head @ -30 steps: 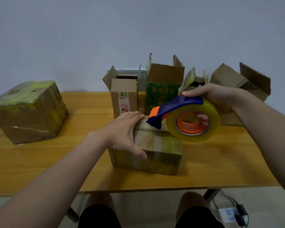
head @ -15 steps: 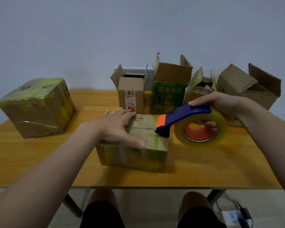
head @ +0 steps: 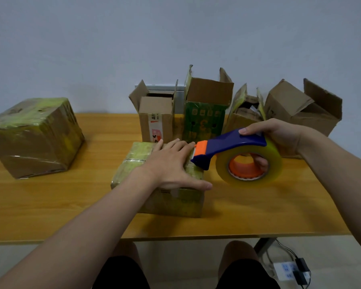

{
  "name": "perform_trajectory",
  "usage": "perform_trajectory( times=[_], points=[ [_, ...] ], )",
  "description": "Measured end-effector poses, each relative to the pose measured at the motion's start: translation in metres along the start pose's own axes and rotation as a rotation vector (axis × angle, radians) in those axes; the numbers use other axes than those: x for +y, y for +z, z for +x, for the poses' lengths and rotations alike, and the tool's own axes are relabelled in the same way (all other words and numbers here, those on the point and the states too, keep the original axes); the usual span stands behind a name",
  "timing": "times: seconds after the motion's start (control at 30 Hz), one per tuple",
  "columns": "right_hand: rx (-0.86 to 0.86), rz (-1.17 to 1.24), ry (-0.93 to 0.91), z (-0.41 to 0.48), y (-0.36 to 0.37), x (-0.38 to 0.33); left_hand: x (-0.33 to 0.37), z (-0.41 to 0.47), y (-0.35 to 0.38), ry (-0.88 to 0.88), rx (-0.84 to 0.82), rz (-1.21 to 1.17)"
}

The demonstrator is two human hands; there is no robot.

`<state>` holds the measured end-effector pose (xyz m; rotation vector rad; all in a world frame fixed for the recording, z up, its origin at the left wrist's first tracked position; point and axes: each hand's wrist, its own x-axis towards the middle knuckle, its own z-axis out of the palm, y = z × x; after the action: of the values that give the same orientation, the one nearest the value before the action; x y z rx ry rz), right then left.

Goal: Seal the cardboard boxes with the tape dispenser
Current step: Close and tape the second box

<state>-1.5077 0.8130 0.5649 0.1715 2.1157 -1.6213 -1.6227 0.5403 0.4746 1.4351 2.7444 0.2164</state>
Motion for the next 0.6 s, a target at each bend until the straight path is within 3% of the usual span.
perform_trajectory(
  times=[0.13, 0.6],
  points=[
    [0.049, -0.005, 0.016, -0.013, -0.008, 0.011, 0.001, 0.001, -0.001, -0.010, -0.036, 0.025],
    [-0.030, 0.015, 0.098, -0.010, -0.008, 0.023, 0.009, 0.002, -0.003, -0.023, -0.106, 0.060]
  ],
)
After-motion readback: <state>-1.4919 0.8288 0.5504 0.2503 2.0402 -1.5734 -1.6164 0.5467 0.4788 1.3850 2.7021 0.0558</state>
